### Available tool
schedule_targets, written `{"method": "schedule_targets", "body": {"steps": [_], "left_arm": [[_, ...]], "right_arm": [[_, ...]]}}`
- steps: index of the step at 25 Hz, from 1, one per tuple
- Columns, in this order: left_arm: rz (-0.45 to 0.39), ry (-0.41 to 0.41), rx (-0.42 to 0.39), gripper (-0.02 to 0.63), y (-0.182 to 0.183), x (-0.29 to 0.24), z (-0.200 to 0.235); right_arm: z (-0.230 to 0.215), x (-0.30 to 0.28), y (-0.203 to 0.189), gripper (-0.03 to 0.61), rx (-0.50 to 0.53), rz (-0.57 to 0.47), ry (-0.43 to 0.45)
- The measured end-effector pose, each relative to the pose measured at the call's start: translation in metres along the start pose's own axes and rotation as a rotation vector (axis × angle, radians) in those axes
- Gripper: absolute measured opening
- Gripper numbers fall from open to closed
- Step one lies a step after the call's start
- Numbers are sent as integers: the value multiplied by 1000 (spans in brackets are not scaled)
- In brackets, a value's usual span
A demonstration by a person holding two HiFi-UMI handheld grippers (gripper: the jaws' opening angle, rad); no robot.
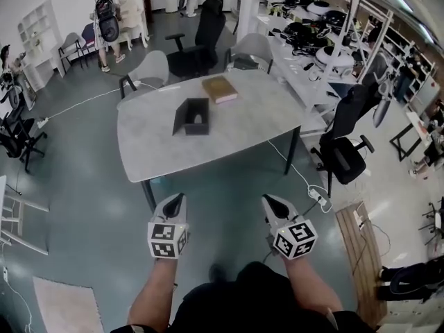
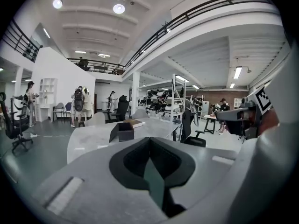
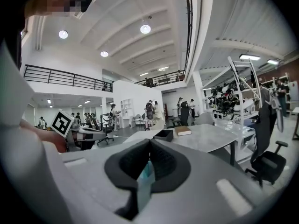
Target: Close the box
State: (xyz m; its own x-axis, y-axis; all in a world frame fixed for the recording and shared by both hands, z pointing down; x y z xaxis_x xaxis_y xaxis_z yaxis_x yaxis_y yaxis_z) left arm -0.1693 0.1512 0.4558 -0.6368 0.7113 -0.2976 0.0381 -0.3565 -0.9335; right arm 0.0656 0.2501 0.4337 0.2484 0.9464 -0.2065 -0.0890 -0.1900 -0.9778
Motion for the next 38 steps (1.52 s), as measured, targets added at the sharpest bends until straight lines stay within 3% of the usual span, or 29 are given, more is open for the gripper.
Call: {"method": "schedule_targets", "body": {"steps": [7,13,28,38], "left_arm": [[9,-34,-6,11,6,-32,11],[16,29,11,11,8,-76,37],[72,156,36,11,63,-277,66],[81,199,59,11,79,-318,146]], "right_arm": [[-19,-32,1,2,-24,-3,-14],[-44,-91,-17,2,-62,18,37],[-198,-288,-3,2,-79,26,202],[-184,-383,10,2,-48,75,269]]}}
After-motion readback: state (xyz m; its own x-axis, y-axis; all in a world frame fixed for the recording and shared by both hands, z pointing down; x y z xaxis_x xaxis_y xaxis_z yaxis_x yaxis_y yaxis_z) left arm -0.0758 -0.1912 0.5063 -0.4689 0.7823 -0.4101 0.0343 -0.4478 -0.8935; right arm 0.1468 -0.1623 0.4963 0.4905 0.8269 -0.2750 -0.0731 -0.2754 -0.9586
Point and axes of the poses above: the fingertips, and each gripper's own axes: x backward along the fingers, z to its left, y out of its top, the point moved 2 cm from there along x, backward along the fingers, and after that the axes turned 10 degrees about x, right-handed, at the moved point
